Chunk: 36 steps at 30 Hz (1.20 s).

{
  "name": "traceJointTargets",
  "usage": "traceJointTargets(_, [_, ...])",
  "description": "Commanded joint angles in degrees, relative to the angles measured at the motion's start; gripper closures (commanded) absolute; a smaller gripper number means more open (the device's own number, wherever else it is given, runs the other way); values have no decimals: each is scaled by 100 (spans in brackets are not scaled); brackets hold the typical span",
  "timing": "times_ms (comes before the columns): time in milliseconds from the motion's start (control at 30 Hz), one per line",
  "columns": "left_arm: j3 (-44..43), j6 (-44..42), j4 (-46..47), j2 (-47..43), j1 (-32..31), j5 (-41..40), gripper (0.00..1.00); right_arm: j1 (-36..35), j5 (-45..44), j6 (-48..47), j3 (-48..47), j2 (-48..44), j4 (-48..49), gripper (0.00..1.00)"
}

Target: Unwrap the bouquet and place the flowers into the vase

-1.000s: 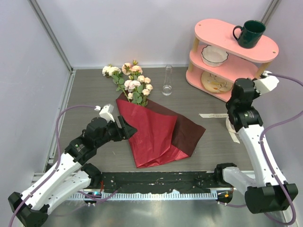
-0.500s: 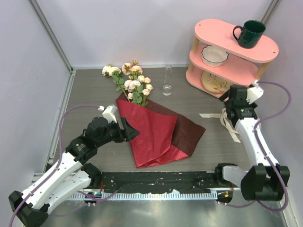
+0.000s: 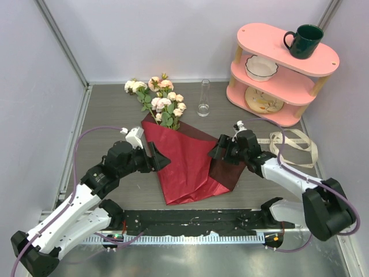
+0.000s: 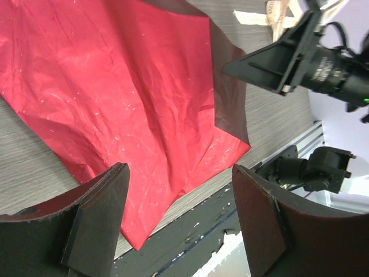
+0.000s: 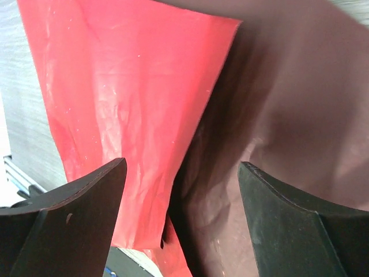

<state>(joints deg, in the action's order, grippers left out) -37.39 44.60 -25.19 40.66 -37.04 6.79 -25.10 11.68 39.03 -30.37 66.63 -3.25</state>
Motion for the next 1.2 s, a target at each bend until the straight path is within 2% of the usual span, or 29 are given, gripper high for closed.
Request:
traceJointTargets(0, [-339,110,85,-304,12,104,24,-275,651,-70,49,552,1386,17])
traceJointTargets(200, [-716,102,-266,-550,12,-10,24,-723,459,-44,-293,1491,2046,32])
traceJointTargets(300, [-1015,-12,-574,-621,21,-151,25,-1206,-171,-193,-828,1607,1707,62])
traceJointTargets(333, [-1095,-56,-688,-699,12,-160,25,-1660,-366,-341,-1030,1573,1583,75])
traceJointTargets(400, [-1392,-240,-820,-805,21,-213,25,-2189,-841,-492,-1689,1659,1415,79])
traceJointTargets(467, [-1665,-390,-926,-981,21,-274,25,-2849,-765,-388,-2329,1931,1676,79])
traceJointTargets(533, [-2148,-531,-1110,-1112,21,-388,25,-3201,-186,-134,-2727,2569,2072,77])
traceJointTargets(567, [-2307,-557,-1172,-1166,12,-537,25,-3594,25,59,-3138,2800,2387,66])
traceJointTargets(633, [-2685,-584,-1269,-1271,21,-634,24,-3887,778,263,-3535,3275,2626,47])
traceJointTargets(667, [-2756,-584,-1286,-1376,12,-817,25,-4036,1018,385,-3729,3530,2854,35])
traceJointTargets(733, [-2888,-540,-1313,-1491,21,-1012,24,-4046,1231,448,-3635,3489,3040,24])
traceJointTargets(800, [-2880,-479,-1383,-1579,12,-1161,24,-3889,1187,90,-3257,3007,2892,12])
traceJointTargets(900, [-2836,-373,-1497,-1509,21,-1223,24,-3556,1109,-673,-2914,2198,2006,8])
traceJointTargets(967, [-2827,-286,-1532,-1395,12,-1276,24,-3213,715,-826,-2555,1733,1470,6])
traceJointTargets(1000, [-2818,-242,-1541,-1290,21,-1302,24,-2707,695,-774,-2388,1374,1424,4])
traceJointTargets(1100, [-2695,-119,-1576,-948,12,-1425,25,-1922,712,-703,-1956,1255,1056,4])
traceJointTargets(1167, [-2582,135,-1682,-693,21,-1496,25,-1350,1149,-817,-2034,1466,504,4])
